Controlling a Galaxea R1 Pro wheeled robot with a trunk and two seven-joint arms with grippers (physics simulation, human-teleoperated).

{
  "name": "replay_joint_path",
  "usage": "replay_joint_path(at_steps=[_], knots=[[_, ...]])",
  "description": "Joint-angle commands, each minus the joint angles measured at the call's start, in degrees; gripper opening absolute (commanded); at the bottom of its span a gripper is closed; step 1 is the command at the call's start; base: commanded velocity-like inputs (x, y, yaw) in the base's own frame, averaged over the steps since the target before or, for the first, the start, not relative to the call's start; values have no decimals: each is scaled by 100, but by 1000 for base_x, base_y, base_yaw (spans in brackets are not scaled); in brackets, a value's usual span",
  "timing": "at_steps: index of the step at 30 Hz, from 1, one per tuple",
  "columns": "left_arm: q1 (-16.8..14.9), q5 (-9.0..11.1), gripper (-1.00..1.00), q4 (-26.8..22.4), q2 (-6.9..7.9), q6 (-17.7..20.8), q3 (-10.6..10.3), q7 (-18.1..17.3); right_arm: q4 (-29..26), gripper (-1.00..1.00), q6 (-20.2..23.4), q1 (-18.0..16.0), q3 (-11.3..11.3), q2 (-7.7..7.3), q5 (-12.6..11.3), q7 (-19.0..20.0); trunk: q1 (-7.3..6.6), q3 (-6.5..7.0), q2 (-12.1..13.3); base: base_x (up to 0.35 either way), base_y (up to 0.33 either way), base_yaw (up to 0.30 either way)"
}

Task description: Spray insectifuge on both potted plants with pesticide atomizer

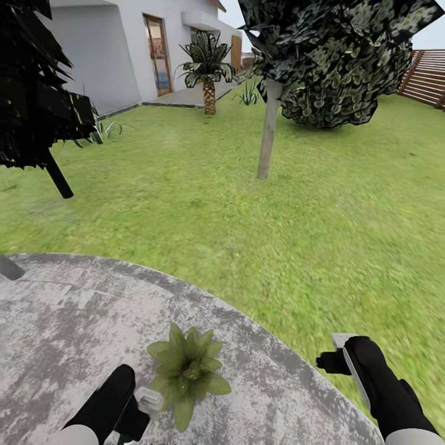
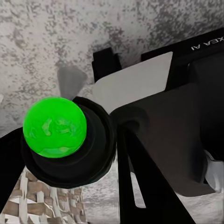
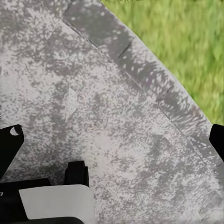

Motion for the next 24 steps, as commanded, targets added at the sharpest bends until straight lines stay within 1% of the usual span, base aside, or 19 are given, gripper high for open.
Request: replay_joint_path(at_steps=[1,5,12,13,16,18,24], knots=[[-3,-64,-100,-5,-7,10,18,-61,-7,100,20,-2,-6,-2,58,59,0,-10,-3,0,0,189],[-8,-64,-100,-4,-15,10,25,-64,-7,100,20,-2,-6,0,61,59,0,-32,-3,0,0,162],[-84,-64,-100,-12,-29,10,7,-51,-12,100,18,-2,-6,-3,65,59,0,-38,-3,0,0,18],[-109,-64,-100,-12,-30,10,5,-49,-10,100,18,-2,-6,-3,65,59,0,-38,-3,0,0,1],[-370,-64,-100,-16,-33,13,4,-47,-10,100,20,-2,-6,-4,65,59,0,-38,-3,0,0,0],[-418,-64,-100,-15,-33,15,2,-47,-10,100,19,-2,-6,-6,65,59,0,-38,-3,0,0,0],[-368,-64,-100,-13,-25,11,14,-58,-10,100,19,-2,-6,-6,65,59,0,-38,-3,0,0,0]])
